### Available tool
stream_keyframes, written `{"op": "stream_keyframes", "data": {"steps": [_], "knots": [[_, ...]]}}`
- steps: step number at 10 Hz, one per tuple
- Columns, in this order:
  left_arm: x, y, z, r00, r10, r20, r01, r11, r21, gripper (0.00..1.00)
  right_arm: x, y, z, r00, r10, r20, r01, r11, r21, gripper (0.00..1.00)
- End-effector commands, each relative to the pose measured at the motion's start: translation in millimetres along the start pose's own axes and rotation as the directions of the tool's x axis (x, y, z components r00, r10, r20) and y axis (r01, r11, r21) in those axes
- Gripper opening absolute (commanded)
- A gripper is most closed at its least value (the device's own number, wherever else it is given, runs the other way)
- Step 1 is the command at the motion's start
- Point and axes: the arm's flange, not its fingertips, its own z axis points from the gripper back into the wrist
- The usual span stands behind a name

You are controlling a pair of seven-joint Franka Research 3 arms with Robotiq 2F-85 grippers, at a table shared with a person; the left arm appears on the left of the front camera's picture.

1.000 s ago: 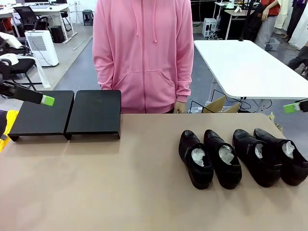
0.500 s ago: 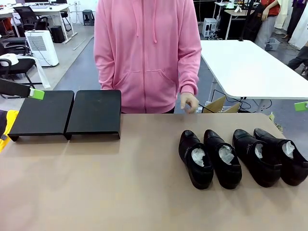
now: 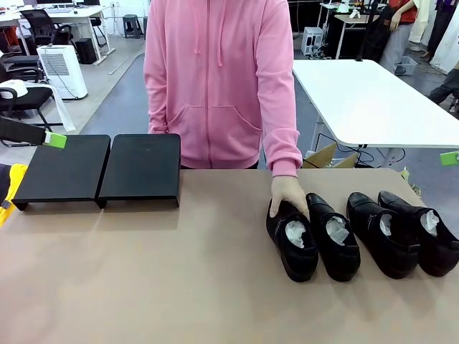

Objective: Organize the shoes by placing them on the stand.
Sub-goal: Pick up one Shoe and place it in the middle of the table.

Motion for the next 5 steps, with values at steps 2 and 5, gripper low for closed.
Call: {"op": "stream_keyframes", "data": {"steps": [2, 5], "knots": [[0.0, 1.3, 1.6, 1.000, -0.011, 0.006, 0.011, 1.000, -0.005, 1.00, 0.2, -2.2, 0.1, 1.000, 0.021, 0.013, -0.021, 1.000, 0.016, 1.00], [0.0, 1.3, 1.6, 1.000, -0.011, 0.006, 0.011, 1.000, -0.005, 1.00, 0.0, 0.2, -0.3, 1.000, 0.000, 0.000, 0.000, 1.000, -0.001, 1.00]]}}
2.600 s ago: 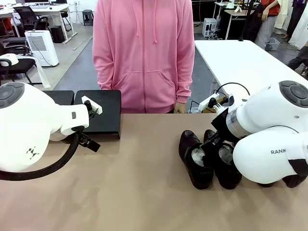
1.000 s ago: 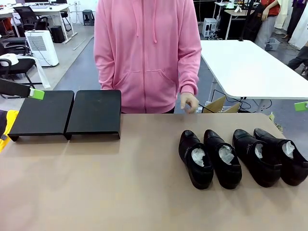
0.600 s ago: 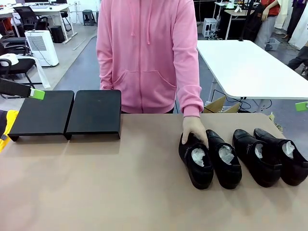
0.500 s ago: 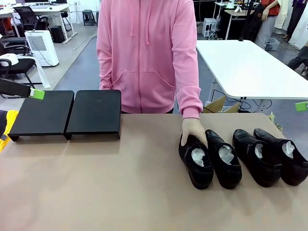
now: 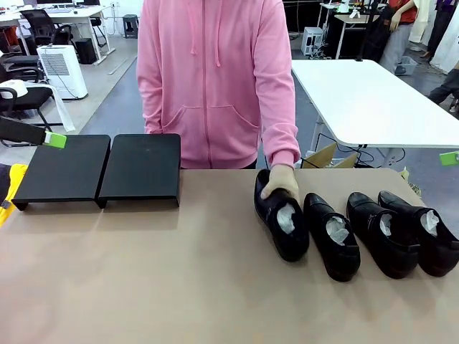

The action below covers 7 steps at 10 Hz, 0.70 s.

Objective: Organize the shoes by placing them on the stand.
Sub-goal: Pick up one Shoe and place it in the middle of the table.

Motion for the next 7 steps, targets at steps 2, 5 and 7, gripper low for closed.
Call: {"op": "stream_keyframes", "data": {"steps": [2, 5, 7], "knots": [[0, 1, 2, 1.000, -0.011, 0.006, 0.011, 1.000, -0.005, 1.00, 8, 11, -3, 0.998, 0.045, -0.046, -0.045, 0.999, -0.009, 1.00], [0, 1, 2, 1.000, -0.011, 0.006, 0.011, 1.000, -0.005, 1.00, 12, 26, -5, 0.986, 0.062, -0.156, -0.079, 0.991, -0.106, 1.00], [0, 1, 2, 1.000, -0.011, 0.006, 0.011, 1.000, -0.005, 1.00, 19, 36, -4, 0.965, 0.066, -0.254, -0.124, 0.968, -0.218, 1.00]]}}
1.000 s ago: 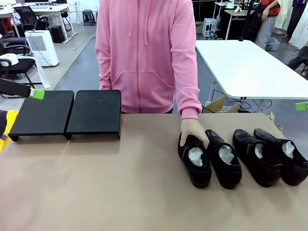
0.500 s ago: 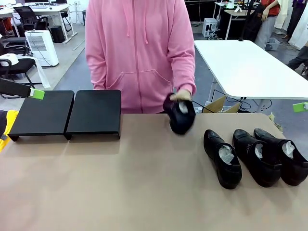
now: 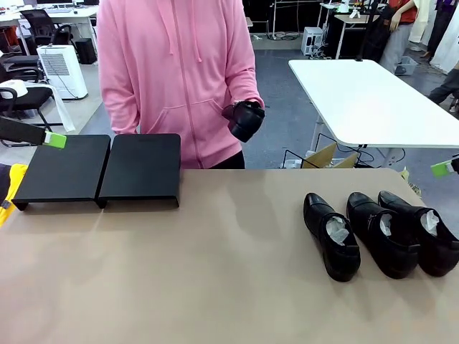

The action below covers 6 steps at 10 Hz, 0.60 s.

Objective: Organize the shoes by placing them on the stand.
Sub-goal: Pick up one Shoe and place it in the middle of the table.

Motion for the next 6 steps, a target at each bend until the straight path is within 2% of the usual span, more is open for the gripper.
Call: {"op": "stream_keyframes", "data": {"steps": [1, 2, 6], "knots": [[0, 1, 1, 1.000, -0.011, 0.006, 0.011, 1.000, -0.006, 1.00, 8, 12, 8, 0.990, 0.007, -0.140, -0.021, 0.995, -0.102, 1.00], [0, 1, 1, 1.000, -0.011, 0.006, 0.011, 1.000, -0.006, 1.00, 7, 16, -4, 0.973, 0.013, -0.232, -0.041, 0.992, -0.117, 1.00], [0, 1, 1, 1.000, -0.011, 0.006, 0.011, 1.000, -0.006, 1.00, 7, 20, -19, 0.956, 0.009, -0.293, -0.048, 0.991, -0.128, 1.00]]}}
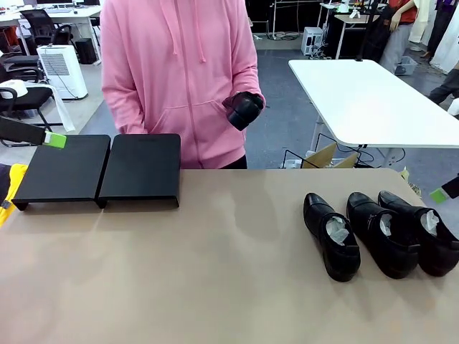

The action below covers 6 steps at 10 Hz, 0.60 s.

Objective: Organize the shoes by placing them on the stand.
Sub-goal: Pick up one Shoe and place it in the middle of the table.

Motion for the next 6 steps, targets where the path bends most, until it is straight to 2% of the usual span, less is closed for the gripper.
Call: {"op": "stream_keyframes", "data": {"steps": [1, 2, 4, 6], "knots": [[0, 1, 1, 1.000, -0.011, 0.006, 0.011, 1.000, -0.006, 1.00, 7, -3, 5, 1.000, -0.010, -0.011, 0.010, 1.000, -0.002, 0.81], [0, 1, 1, 1.000, -0.011, 0.006, 0.011, 1.000, -0.006, 1.00, 7, -3, 5, 1.000, -0.018, -0.020, 0.017, 0.999, -0.038, 0.62], [0, 1, 1, 1.000, -0.011, 0.006, 0.011, 1.000, -0.006, 1.00, 8, 0, 3, 0.998, -0.044, -0.051, 0.041, 0.997, -0.058, 0.62], [0, 1, 1, 1.000, -0.011, 0.006, 0.011, 1.000, -0.006, 1.00, 14, 14, -19, 0.993, -0.078, -0.094, 0.068, 0.992, -0.106, 0.62]]}}
